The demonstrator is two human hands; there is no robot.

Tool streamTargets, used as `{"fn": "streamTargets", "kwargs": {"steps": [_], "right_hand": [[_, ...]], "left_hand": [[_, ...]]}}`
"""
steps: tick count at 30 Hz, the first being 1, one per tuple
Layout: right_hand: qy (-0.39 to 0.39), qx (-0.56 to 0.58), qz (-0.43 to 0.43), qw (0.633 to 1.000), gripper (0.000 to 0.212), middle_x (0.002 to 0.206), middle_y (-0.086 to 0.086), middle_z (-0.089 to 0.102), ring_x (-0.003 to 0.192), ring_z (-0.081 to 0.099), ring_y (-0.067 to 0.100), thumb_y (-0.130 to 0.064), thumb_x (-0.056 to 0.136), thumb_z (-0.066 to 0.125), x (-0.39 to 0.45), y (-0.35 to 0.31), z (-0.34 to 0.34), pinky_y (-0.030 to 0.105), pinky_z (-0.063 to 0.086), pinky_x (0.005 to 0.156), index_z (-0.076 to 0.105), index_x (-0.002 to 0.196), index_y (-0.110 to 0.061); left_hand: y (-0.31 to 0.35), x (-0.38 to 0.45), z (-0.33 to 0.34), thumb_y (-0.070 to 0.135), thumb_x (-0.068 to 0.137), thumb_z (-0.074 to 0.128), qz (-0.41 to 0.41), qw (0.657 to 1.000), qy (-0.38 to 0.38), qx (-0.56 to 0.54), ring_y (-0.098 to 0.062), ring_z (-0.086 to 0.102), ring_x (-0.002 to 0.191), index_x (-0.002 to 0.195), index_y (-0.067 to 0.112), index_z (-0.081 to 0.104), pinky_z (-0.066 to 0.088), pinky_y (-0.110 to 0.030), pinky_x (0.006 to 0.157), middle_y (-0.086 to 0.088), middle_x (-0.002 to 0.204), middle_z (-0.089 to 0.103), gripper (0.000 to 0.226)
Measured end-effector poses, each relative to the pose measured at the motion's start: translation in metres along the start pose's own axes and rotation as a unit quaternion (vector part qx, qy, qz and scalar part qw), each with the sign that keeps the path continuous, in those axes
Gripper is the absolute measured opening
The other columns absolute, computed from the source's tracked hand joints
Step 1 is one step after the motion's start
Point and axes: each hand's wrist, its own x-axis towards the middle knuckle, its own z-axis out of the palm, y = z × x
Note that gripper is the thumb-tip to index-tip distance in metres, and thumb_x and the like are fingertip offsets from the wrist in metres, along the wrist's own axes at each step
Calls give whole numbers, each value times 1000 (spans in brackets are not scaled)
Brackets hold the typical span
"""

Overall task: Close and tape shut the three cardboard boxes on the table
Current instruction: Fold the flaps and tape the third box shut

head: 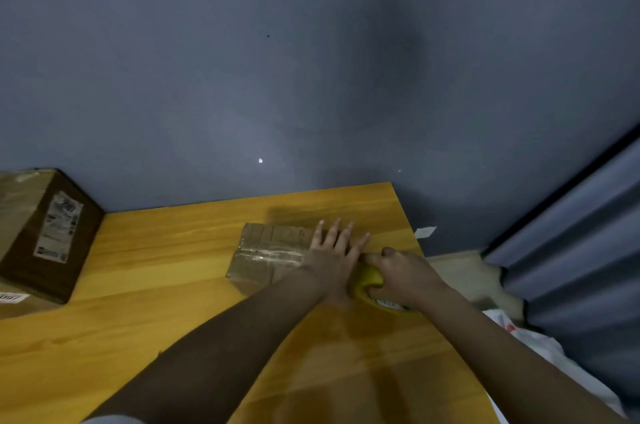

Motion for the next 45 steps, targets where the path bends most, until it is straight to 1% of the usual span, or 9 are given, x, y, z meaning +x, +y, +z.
{"fn": "streamTargets", "kwargs": {"steps": [7,13,17,21,26,30,34,41,45], "right_hand": [[-14,39,9,999,61,124,7,53,109,55,29,-53,88,56,-2,-2,3,33,45,78,33,142,-37],[-28,276,62,959,54,141,3,43,121,49,24,-60,95,36,-14,-29,23,33,43,89,32,144,-36],[-16,335,91,938,55,144,0,41,118,51,21,-54,98,37,-11,-47,34,36,46,92,31,146,-27],[-36,400,121,908,52,135,0,51,114,54,20,-53,96,44,0,-55,38,36,48,92,42,140,-25],[-38,460,133,877,45,124,3,60,110,58,22,-48,95,50,4,-75,53,36,48,91,54,130,-19],[-57,527,167,831,42,114,2,64,102,62,22,-48,92,56,4,-76,59,41,51,90,55,122,-19],[-87,559,152,810,39,111,3,63,99,63,19,-46,94,55,2,-70,58,39,51,86,52,119,-17],[-117,575,126,800,37,119,1,60,105,60,18,-46,95,54,4,-69,54,38,48,92,50,121,-21],[-126,579,123,796,37,119,2,60,105,60,18,-44,95,55,8,-74,54,34,49,87,51,120,-19]], "left_hand": [[-17,2,12,59,77,64,20,1000,2,-19,-31,-11,145,152,16,-9,-11,-56,115,-9,158,-4,113],[-56,-8,15,59,77,61,134,989,28,54,-24,-16,146,149,17,-20,-16,-43,113,-6,160,-9,116],[-61,-22,20,68,76,55,22,992,57,108,-28,-15,146,148,13,-22,-11,-49,117,-10,159,-13,119],[-63,-40,32,66,78,56,-121,990,68,-14,-27,-6,147,151,17,-14,2,-48,118,-7,160,-7,112],[-84,-41,32,63,83,52,-71,986,6,-151,-27,-26,143,150,27,-16,-12,-50,115,2,157,-26,102],[-74,-34,38,68,77,29,-116,966,68,-221,-23,-26,143,151,29,2,-15,-50,115,3,158,-20,89],[-69,-24,45,73,80,26,-170,945,130,-248,-17,-15,146,151,25,11,-11,-47,117,7,160,-2,87],[-65,-22,49,75,75,0,-185,963,131,-144,-21,-16,146,151,26,-12,-9,-44,117,3,159,-15,91],[-79,-22,51,87,63,-8,-123,978,117,-123,-20,-19,145,150,22,-16,-9,-37,117,-1,157,-23,109]]}}
